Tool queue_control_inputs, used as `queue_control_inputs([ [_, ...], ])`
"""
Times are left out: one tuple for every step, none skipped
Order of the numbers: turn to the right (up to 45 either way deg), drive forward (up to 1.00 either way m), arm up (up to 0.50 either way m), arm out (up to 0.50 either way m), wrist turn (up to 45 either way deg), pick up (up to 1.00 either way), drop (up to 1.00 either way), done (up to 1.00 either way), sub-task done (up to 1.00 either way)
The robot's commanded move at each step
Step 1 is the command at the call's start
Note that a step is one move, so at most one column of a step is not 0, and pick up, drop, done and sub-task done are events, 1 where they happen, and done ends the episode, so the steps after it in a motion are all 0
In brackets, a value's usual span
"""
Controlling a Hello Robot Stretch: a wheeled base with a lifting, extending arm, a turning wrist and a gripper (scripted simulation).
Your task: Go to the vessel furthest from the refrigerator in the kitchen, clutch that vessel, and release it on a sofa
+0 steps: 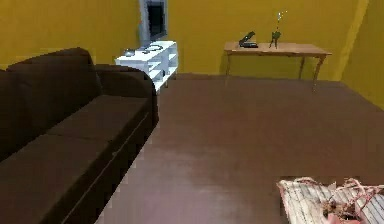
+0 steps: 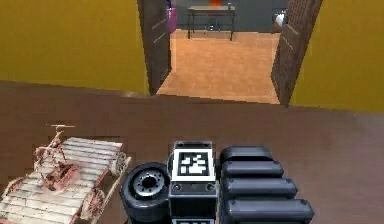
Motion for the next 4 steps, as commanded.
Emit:
queue_control_inputs([
  [0.0,1.0,0.0,0.0,0.0,0.0,0.0,0.0,0.0],
  [0.0,0.25,0.0,0.0,0.0,0.0,0.0,0.0,0.0],
  [45.0,0.0,0.0,0.0,0.0,0.0,0.0,0.0,0.0],
  [45.0,0.0,0.0,0.0,0.0,0.0,0.0,0.0,0.0],
])
